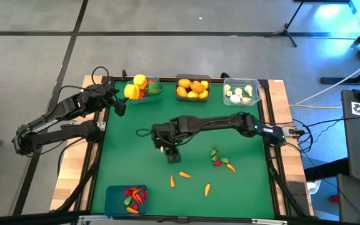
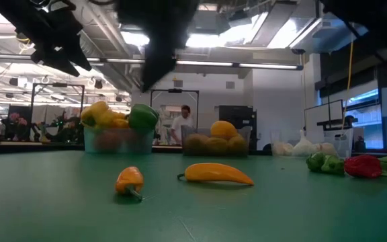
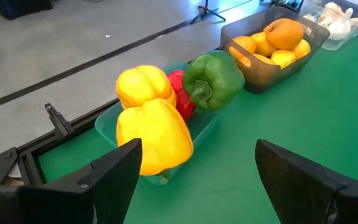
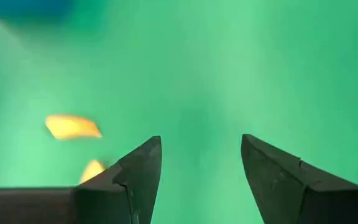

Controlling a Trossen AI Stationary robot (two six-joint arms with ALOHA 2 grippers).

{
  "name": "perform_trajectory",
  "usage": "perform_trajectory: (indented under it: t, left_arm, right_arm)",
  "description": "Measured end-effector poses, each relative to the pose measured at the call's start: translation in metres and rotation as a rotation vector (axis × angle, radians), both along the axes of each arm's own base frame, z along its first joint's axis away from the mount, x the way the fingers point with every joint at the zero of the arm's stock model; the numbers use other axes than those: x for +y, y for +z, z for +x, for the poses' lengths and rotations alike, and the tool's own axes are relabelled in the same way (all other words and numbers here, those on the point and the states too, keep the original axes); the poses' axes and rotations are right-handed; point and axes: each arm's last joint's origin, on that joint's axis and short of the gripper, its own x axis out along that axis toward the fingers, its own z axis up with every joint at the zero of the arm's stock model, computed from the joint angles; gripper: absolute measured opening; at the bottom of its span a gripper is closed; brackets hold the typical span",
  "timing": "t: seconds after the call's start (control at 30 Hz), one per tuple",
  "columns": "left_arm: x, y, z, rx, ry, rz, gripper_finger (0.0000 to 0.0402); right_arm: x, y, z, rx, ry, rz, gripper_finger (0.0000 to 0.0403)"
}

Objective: Sort produce into baskets
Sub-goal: Put the yellow chili pepper into the dark blue bin

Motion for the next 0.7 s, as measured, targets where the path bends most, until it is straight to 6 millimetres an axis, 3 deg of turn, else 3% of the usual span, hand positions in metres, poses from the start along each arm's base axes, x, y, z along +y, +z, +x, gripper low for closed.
perform_trajectory:
  t: [0.23, 0.47, 0.7]
  left_arm:
    - [0.0, 0.0, 0.0, 0.006, -0.005, 0.004, 0.0308]
    - [0.0, 0.0, 0.0, 0.032, -0.026, 0.023, 0.0308]
    - [0.0, 0.0, 0.0, 0.049, -0.047, 0.034, 0.0308]
  right_arm:
    - [0.017, 0.011, -0.04, 0.268, -0.068, -0.154, 0.0218]
    - [0.068, -0.016, -0.047, 0.287, -0.201, -0.146, 0.0218]
    - [0.069, -0.008, -0.04, 0.185, -0.389, -0.077, 0.0218]
